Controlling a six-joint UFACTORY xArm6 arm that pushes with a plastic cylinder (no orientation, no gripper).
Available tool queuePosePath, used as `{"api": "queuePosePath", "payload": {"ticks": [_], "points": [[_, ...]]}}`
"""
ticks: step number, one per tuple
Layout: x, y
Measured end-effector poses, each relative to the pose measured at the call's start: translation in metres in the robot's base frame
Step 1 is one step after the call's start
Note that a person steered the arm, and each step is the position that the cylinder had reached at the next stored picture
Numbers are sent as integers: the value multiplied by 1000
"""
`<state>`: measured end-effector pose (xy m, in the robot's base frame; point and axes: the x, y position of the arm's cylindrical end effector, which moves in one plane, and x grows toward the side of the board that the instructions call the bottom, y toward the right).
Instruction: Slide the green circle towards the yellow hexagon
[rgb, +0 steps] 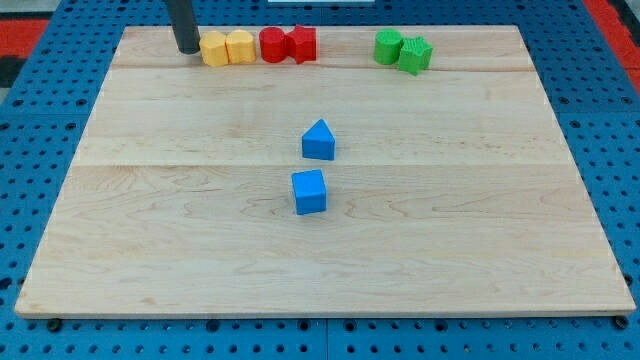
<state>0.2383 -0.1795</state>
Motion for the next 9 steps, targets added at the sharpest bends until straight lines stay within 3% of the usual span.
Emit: {"api": "queuePosePath", "payload": {"ticks": [1, 3, 6, 8, 9], "points": [[1, -1], [50, -5], [67, 190], [1, 203], [-31, 235]]}}
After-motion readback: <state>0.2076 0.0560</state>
